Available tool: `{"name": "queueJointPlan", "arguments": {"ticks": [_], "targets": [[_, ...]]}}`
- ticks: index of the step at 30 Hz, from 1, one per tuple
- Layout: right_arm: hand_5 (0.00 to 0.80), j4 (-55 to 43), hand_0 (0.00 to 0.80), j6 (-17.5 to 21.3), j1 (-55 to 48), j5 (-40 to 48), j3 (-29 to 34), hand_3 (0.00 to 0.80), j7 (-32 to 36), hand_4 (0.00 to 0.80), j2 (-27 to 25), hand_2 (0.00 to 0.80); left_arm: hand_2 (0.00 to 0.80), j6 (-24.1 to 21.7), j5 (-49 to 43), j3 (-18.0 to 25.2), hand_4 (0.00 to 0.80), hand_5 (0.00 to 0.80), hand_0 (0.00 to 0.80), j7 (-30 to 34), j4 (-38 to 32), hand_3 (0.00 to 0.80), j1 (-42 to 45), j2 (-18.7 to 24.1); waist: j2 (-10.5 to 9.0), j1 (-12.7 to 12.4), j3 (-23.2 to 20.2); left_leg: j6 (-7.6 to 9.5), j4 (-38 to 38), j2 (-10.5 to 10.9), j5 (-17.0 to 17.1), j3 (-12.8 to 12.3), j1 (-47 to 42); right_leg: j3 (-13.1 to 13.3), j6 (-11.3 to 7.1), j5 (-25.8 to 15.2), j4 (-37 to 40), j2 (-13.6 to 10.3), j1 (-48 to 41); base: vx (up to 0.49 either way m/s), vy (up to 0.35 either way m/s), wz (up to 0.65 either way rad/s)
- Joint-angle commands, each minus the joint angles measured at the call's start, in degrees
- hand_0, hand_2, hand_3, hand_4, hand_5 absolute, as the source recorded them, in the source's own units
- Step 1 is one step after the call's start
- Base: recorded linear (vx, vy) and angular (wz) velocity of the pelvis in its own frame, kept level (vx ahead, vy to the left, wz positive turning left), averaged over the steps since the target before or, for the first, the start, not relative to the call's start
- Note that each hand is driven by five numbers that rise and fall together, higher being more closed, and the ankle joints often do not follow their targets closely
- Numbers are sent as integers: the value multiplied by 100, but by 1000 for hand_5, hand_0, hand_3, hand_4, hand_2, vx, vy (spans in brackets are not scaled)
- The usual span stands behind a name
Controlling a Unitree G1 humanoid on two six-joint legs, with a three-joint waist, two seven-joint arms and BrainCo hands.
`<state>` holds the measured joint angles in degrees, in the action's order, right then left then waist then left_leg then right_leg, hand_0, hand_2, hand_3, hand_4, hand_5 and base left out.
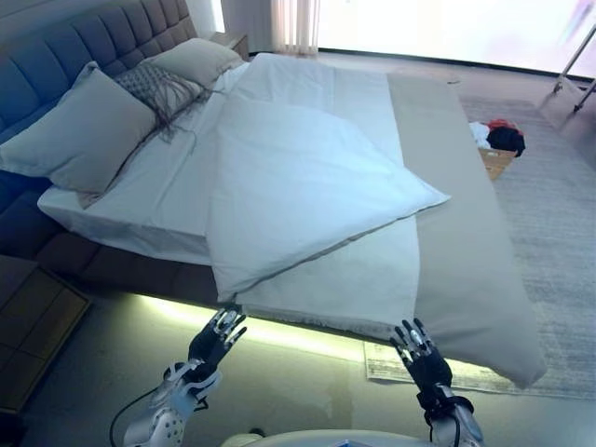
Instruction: Make the bed neatly
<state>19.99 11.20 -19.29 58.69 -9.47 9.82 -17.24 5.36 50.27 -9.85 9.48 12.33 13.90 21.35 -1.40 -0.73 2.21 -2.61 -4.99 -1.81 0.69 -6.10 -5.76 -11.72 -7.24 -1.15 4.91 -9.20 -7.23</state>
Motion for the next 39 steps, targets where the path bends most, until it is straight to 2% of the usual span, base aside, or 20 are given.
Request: {"name": "queueJointPlan", "arguments": {"ticks": [1,7,16,18,20,22,25,27,32,36,39], "targets": [[0,-280,0,85,218,46,136,0,56,0,-186,0,0,-313,-134,298,0,0,0,-2,-223,0,-155,149,-5,48,-112,-51,241,-198,-48,-312,22,110,-147,-295,-270,19,310,0,0,0],[0,-268,0,-35,204,9,108,0,146,0,-113,0,0,-228,-238,364,0,0,0,-83,-302,0,-140,173,-65,64,-91,-102,586,-292,-120,-489,87,99,-114,-326,-295,23,302,-9,-40,0],[0,-357,0,-165,23,237,250,0,178,0,-170,0,0,-328,-4,444,0,0,0,170,-469,0,135,125,3,46,-194,-162,368,-311,-18,-355,127,116,-64,-377,-80,172,351,-9,-10,0],[0,-302,0,-181,50,346,269,0,187,0,-213,0,0,-425,107,380,0,0,0,115,-445,0,122,110,13,9,-164,-223,699,-309,-42,-173,329,211,-15,-387,-50,225,415,-55,7,3],[0,-221,0,-154,238,353,190,0,145,0,-314,0,0,-509,246,297,0,0,0,131,-390,0,74,73,33,-121,-1,-292,1300,-239,82,149,707,293,45,-417,-19,284,436,-99,12,15],[0,-146,0,-15,490,342,35,0,-10,0,-383,0,0,-514,278,225,0,0,0,133,-390,0,25,47,72,-210,120,-202,1170,-151,23,257,764,281,43,-480,-40,260,506,-101,104,13],[0,-122,0,-1,614,329,18,0,-40,0,-310,0,0,-507,263,169,0,0,0,96,-240,0,-95,37,101,-159,114,-107,730,-103,-29,95,537,226,-59,-548,-40,151,512,34,157,-8],[0,-238,0,-58,424,178,69,0,-54,0,-257,0,0,-388,217,208,0,0,0,33,-348,0,-89,35,96,-119,36,-65,500,-46,-12,95,415,196,-139,-536,-75,57,501,117,159,-4],[0,-209,0,-51,65,123,300,0,225,0,-142,0,0,-317,147,243,0,0,0,-24,-430,0,44,106,77,2,-18,93,459,82,-108,5,297,239,-269,-465,-438,-192,652,98,134,0],[0,-265,0,131,-16,239,346,0,200,0,-58,0,0,-289,211,286,0,0,0,41,-361,0,53,178,76,56,85,379,707,287,-232,36,388,413,-278,-399,-1453,-374,961,52,155,5],[0,-240,0,363,-53,354,385,0,190,0,0,0,0,-312,106,146,0,0,0,166,-223,0,25,189,208,62,244,697,919,488,-318,158,485,527,-96,-617,-2985,-463,1456,35,241,22]]}}
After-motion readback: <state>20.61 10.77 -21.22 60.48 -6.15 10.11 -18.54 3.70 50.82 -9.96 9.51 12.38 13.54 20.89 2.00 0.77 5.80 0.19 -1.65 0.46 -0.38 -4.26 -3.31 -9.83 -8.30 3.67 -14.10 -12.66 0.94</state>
